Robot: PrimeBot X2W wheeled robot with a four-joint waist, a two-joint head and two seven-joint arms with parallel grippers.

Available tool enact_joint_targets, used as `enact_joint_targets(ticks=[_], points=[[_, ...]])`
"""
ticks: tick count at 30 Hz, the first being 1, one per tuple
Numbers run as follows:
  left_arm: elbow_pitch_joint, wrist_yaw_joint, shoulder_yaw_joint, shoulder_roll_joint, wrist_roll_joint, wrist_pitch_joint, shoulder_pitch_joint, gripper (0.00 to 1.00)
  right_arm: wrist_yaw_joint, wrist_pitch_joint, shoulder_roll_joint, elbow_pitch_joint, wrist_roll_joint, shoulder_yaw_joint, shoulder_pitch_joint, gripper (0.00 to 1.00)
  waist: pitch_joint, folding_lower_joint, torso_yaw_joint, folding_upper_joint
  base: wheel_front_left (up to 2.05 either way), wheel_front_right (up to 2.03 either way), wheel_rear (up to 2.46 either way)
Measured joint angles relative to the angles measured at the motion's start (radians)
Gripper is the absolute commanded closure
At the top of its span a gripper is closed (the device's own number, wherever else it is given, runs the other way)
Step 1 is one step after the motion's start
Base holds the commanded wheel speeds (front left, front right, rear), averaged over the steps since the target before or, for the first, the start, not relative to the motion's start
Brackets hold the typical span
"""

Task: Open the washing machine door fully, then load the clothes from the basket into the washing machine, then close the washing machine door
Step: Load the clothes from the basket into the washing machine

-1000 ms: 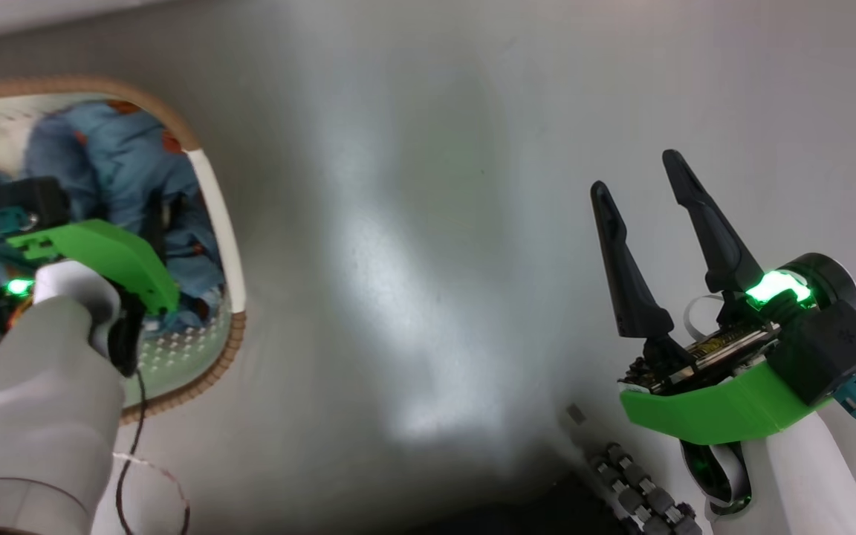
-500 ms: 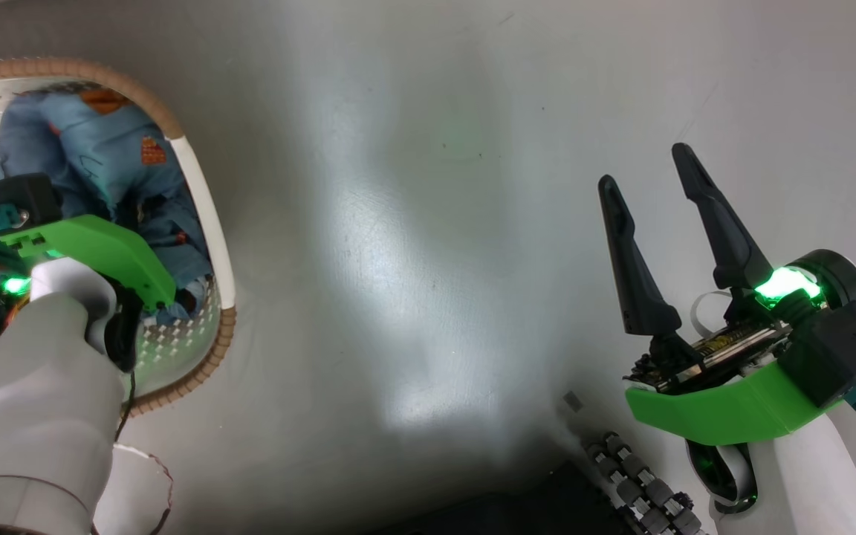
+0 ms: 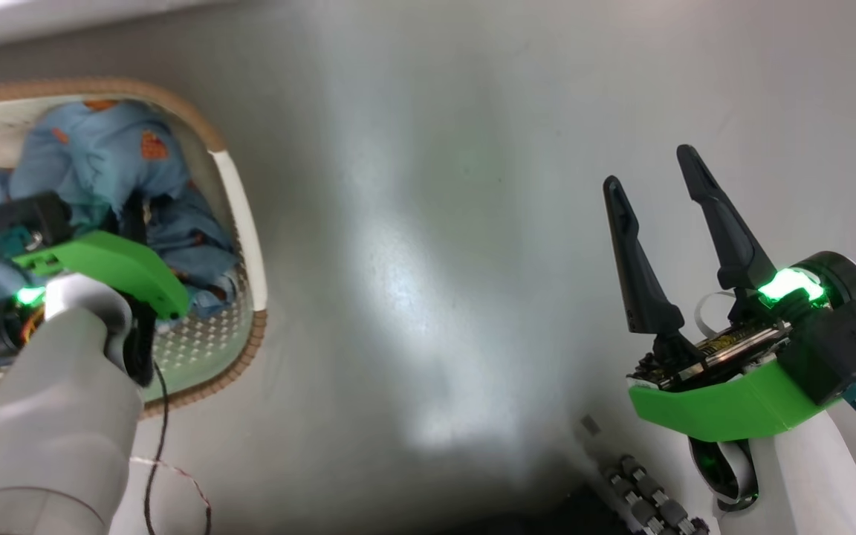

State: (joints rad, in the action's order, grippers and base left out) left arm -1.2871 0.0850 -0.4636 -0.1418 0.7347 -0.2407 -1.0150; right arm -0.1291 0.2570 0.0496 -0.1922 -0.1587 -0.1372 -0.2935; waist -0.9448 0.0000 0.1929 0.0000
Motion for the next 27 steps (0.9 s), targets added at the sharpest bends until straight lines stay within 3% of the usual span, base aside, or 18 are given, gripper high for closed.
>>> enact_joint_targets(ticks=[5, 13, 27], points=[[0.063, -0.006, 0.005, 0.000, -0.022, -0.007, 0.052, 1.00, 0.000, 0.000, 0.002, 0.019, 0.021, 0.019, 0.001, 0.00, 0.049, 0.0000, -0.026, 0.0000, 0.00, 0.00, 0.00], [0.335, -0.073, 0.088, 0.006, -0.150, -0.009, 0.233, 1.00, 0.000, -0.021, 0.031, 0.045, 0.036, 0.056, 0.032, 0.00, 0.165, 0.0000, -0.088, 0.0000, 0.00, 0.00, 0.00], [0.658, -0.072, 0.240, 0.055, -0.339, -0.009, 0.516, 1.00, 0.000, -0.072, 0.033, 0.071, 0.044, 0.092, 0.160, 0.00, 0.407, 0.0000, -0.167, 0.0000, 0.00, 0.00, 0.00]])
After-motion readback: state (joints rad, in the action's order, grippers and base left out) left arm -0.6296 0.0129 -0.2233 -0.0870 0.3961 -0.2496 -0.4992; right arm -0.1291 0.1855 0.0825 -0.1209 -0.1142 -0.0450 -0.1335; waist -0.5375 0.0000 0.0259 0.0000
